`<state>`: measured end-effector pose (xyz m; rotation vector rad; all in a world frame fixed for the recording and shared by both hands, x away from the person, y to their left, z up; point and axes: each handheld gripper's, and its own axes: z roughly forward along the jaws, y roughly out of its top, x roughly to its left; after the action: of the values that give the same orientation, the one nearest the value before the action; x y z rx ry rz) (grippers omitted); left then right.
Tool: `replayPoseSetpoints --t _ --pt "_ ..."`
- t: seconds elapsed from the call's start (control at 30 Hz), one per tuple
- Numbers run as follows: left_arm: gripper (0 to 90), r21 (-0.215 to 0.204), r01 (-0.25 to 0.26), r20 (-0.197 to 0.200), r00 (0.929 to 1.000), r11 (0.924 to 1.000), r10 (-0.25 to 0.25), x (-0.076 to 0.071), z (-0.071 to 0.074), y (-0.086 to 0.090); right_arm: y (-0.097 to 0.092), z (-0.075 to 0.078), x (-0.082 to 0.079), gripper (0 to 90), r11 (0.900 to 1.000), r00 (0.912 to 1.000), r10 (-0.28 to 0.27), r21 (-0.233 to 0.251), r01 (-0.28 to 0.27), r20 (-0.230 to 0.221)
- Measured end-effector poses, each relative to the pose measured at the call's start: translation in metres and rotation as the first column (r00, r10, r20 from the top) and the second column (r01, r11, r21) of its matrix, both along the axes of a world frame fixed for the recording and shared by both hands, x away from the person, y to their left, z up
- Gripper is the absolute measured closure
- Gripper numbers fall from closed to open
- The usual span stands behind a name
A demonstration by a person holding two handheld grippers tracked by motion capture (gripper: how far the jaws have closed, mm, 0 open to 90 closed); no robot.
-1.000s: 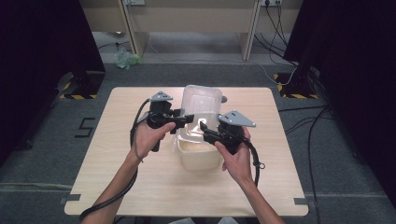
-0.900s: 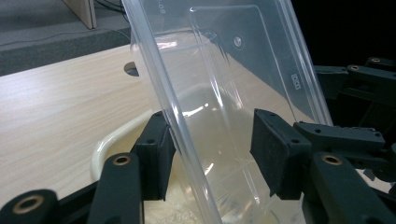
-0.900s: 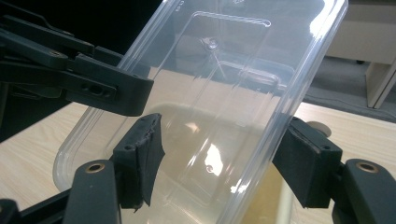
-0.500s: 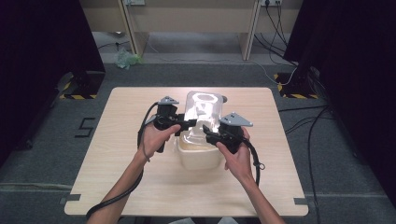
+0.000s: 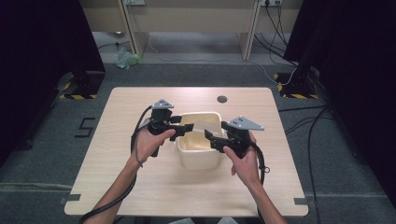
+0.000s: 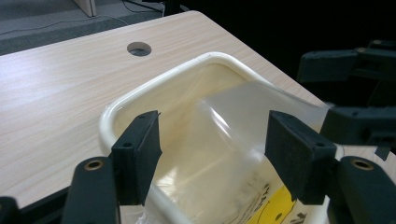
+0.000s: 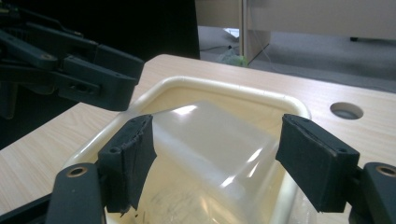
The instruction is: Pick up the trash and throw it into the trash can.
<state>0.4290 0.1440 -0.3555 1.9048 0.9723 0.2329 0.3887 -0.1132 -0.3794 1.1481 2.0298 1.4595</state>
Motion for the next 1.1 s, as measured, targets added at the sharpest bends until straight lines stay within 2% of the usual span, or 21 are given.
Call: replayPoseSetpoints --t 0.1,0.23,0.27,0.53,0.83,0.93,1.03,1.1 --pt "33.9 0.002 0.001 0.000 1.0000 1.0000 -0.001 -0.003 0.001 0.004 -0.003 0.003 -0.001 27.1 1.0000 0.9999 -0.004 0.005 0.004 0.012" --pt "31.0 -0.008 0.000 0.004 1.0000 1.0000 0.000 -0.010 0.002 0.013 -0.014 0.006 -0.003 26.9 0.9995 0.9996 -0.023 -0.020 0.023 0.018" --pt "30.6 -0.017 -0.005 0.008 1.0000 0.9999 0.005 -0.013 0.003 0.019 -0.023 0.004 -0.004 26.9 0.9990 0.9991 -0.038 -0.022 0.038 0.018" --pt "29.4 -0.027 -0.020 0.021 0.9996 0.9994 0.020 -0.028 -0.004 0.038 -0.049 -0.006 -0.012 25.8 0.9977 0.9982 -0.059 -0.032 0.059 -0.006" --pt "28.6 -0.024 -0.037 0.048 0.9981 0.9990 0.039 -0.050 -0.020 0.055 -0.076 -0.024 -0.022 24.6 0.9955 0.9957 -0.088 -0.038 0.086 -0.031" --pt "28.4 -0.026 -0.049 0.042 0.9978 0.9984 0.050 -0.059 -0.033 0.061 -0.085 -0.036 -0.026 23.0 0.9947 0.9941 -0.096 -0.043 0.093 -0.051" --pt "28.1 -0.027 -0.050 0.037 0.9980 0.9984 0.051 -0.064 -0.040 0.063 -0.089 -0.040 -0.028 22.6 0.9943 0.9932 -0.099 -0.045 0.097 -0.060" --pt "28.0 -0.017 -0.059 0.037 0.9975 0.9981 0.060 -0.071 -0.048 0.065 -0.095 -0.048 -0.030 22.2 0.9934 0.9914 -0.108 -0.046 0.105 -0.074"
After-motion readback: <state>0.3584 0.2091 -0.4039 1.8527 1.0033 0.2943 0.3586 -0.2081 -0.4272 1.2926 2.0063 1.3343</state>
